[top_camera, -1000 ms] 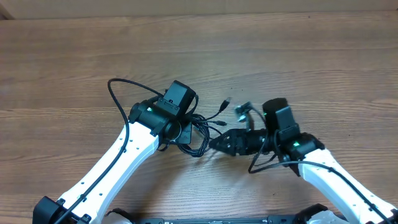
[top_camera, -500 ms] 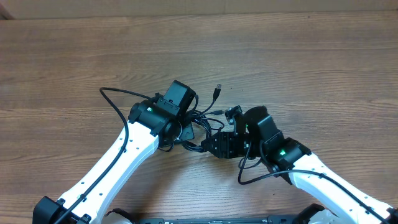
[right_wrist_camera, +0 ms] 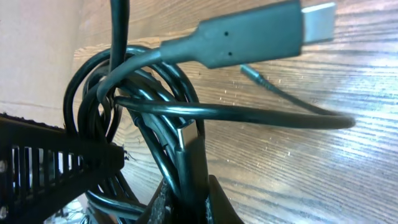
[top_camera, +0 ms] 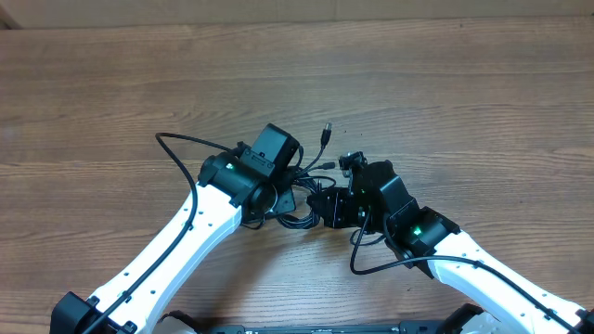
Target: Untangle cables
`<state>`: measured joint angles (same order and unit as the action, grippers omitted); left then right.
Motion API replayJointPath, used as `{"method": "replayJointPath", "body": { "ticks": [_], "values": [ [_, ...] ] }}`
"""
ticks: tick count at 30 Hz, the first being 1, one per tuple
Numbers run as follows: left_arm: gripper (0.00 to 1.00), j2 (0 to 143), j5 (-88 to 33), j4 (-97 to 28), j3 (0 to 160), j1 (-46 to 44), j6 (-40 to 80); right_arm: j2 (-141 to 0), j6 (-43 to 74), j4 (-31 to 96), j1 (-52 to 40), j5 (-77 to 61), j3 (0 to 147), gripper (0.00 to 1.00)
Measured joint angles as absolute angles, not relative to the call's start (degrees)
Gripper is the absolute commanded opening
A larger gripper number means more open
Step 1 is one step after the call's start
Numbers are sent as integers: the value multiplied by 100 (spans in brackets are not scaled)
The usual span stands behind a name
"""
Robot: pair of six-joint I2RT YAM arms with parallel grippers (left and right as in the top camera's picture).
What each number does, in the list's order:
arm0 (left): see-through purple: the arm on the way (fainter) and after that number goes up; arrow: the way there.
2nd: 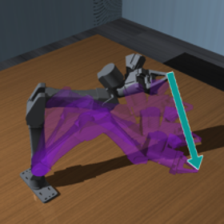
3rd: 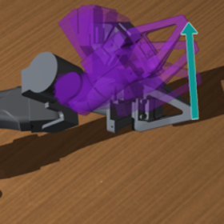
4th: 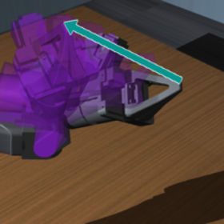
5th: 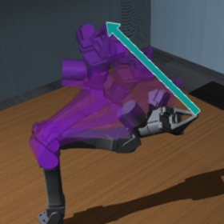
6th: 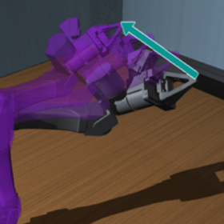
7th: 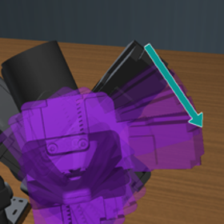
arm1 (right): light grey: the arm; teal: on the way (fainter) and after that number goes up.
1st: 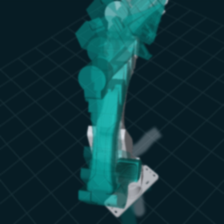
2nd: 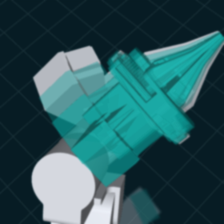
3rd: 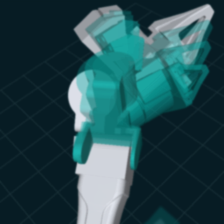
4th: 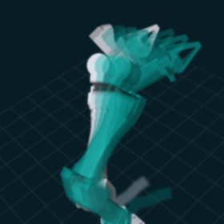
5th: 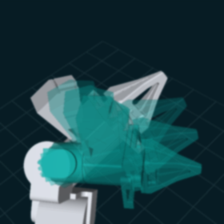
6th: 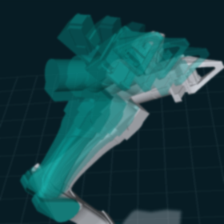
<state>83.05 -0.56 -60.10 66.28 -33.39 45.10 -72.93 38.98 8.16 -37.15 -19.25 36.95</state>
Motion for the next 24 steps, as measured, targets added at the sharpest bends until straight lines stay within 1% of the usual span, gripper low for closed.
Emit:
{"method": "replayJointPath", "body": {
  "ticks": [7,13,19,24],
  "values": [
    [4,8305,60,-6117,6628,-3208,4825,-7293,3846,878,-3603,-2770,3695,4],
    [4,8305,-38,-6097,6628,-2991,5247,-7290,3546,561,-3376,-3741,3697,4],
    [4,8298,-156,-5994,6630,-2967,5382,-7284,3420,252,-3028,-4672,3697,4],
    [4,8265,-336,-5940,6667,-2967,5384,-7284,3378,217,-2744,-5166,3697,4]
  ]
}}
